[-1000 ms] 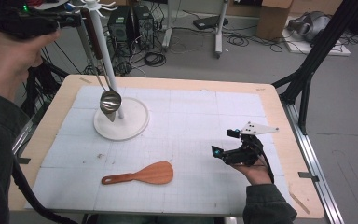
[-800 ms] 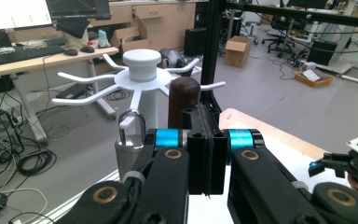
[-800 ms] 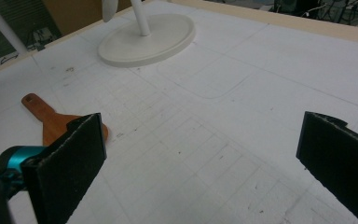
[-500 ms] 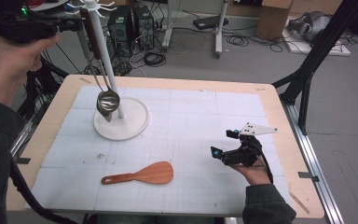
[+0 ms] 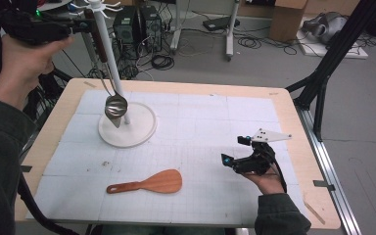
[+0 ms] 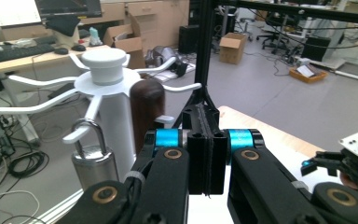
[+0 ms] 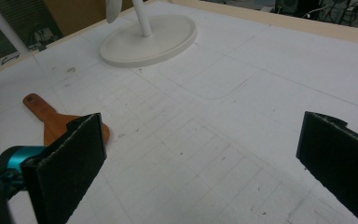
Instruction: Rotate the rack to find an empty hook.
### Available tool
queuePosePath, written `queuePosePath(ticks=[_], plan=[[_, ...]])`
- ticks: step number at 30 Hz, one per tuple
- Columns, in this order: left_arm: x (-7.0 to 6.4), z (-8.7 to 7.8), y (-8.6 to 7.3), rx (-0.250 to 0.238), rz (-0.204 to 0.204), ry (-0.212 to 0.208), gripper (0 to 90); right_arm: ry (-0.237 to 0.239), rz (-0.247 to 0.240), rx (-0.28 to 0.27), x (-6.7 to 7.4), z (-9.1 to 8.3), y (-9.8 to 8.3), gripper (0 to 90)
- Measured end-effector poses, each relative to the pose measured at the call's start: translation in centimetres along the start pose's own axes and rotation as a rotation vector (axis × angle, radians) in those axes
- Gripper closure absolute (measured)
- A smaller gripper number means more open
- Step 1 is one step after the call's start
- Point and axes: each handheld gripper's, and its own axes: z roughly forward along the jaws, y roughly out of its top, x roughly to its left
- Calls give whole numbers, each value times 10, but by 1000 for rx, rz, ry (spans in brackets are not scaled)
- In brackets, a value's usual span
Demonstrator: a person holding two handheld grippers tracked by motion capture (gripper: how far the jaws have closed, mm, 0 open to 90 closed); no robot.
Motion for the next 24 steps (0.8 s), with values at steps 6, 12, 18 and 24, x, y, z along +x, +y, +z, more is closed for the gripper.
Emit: queuePosePath(ticks=[6,12,18,24], plan=[[2,-1,0,-11,-7,10,896,1,-2,1,0,0,0,5],[4,-3,0,-14,-9,18,896,2,-2,0,0,0,0,5],[7,-6,0,-17,-11,31,897,1,3,3,0,1,0,5],[10,-8,0,-19,-12,42,896,2,0,3,0,1,0,5]])
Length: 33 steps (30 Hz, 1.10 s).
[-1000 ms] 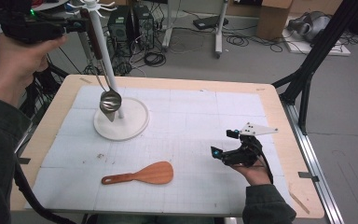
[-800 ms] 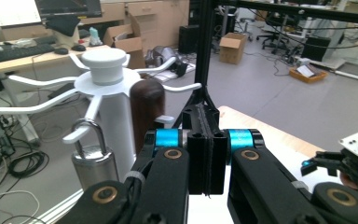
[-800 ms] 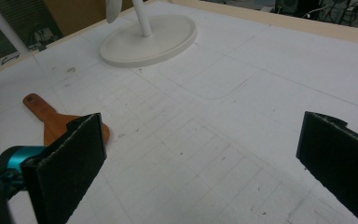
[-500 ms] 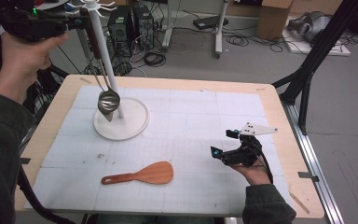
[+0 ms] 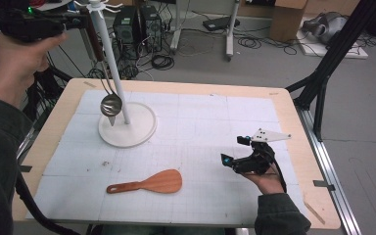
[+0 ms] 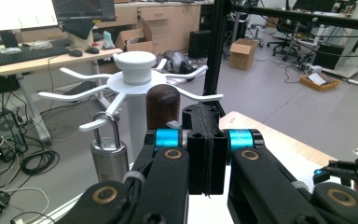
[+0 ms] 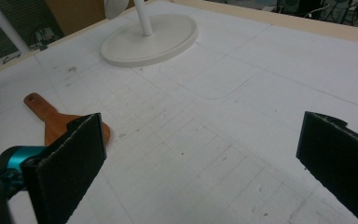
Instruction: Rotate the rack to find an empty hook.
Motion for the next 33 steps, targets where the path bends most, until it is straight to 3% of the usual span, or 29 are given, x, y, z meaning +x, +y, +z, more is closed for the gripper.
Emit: queuePosePath(ticks=[19,33], plan=[[8,-3,0,-2,-3,29,896,-1,0,3,0,1,0,5],[3,-13,-2,5,15,9,885,0,-1,2,1,2,1,5]])
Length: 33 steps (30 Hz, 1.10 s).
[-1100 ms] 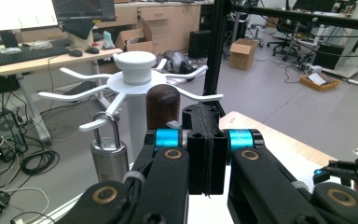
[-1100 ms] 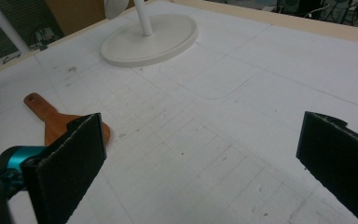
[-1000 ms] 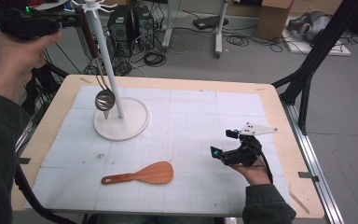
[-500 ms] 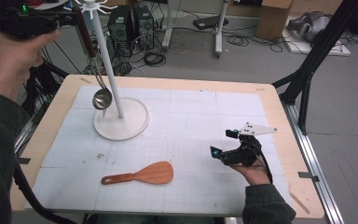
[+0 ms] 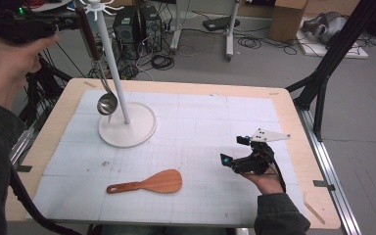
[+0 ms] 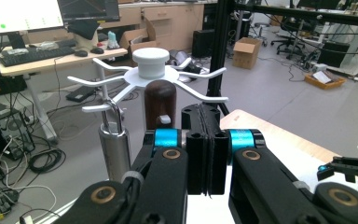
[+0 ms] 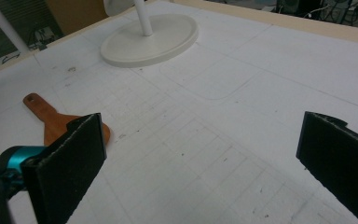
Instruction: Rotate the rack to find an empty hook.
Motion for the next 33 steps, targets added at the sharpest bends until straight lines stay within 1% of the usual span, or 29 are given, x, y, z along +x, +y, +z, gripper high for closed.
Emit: queuePosePath(ticks=[8,13,20,22,28,30,33], plan=[[-1,-3,-4,7,-1,-11,871,-4,2,5,0,1,0,5],[-6,-4,-5,26,25,-24,838,-3,-4,6,1,1,0,5],[-12,-6,-5,33,38,-40,803,-1,-5,5,1,2,0,5],[-13,-7,-7,26,35,-44,790,-1,-4,7,1,1,0,5],[-15,-11,-18,32,36,-62,744,-1,-6,12,1,2,0,5],[-17,-11,-20,47,49,-64,719,-2,-3,12,2,3,0,5],[-19,-14,-25,37,53,-76,697,-2,-5,14,2,3,0,5]])
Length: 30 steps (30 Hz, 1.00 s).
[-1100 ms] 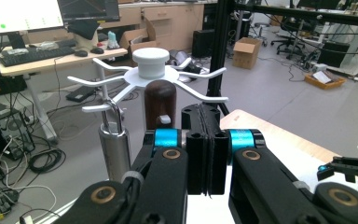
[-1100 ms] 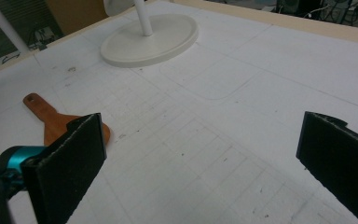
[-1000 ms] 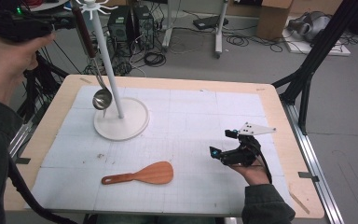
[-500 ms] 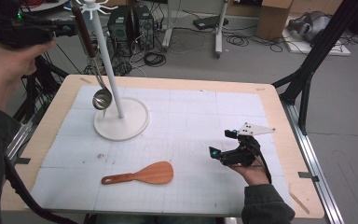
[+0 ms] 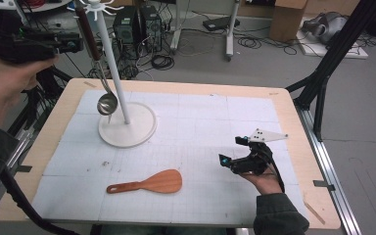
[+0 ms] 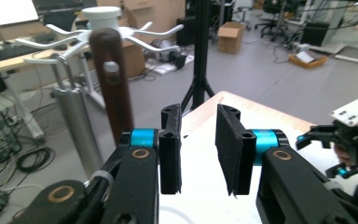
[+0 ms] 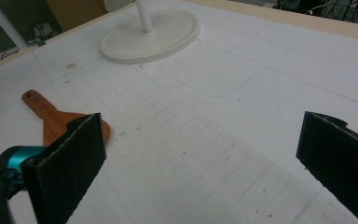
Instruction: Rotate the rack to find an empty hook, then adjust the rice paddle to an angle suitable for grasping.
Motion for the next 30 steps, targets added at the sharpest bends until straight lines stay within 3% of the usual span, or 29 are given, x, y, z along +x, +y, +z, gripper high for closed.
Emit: queuePosePath(ticks=[15,21,30], plan=[[-12,0,-44,42,10,-32,594,20,-9,20,5,5,1,5],[-18,6,-71,71,3,-26,530,42,-37,43,11,11,2,5],[-25,10,-104,82,-10,-50,474,82,-72,73,24,22,7,5]])
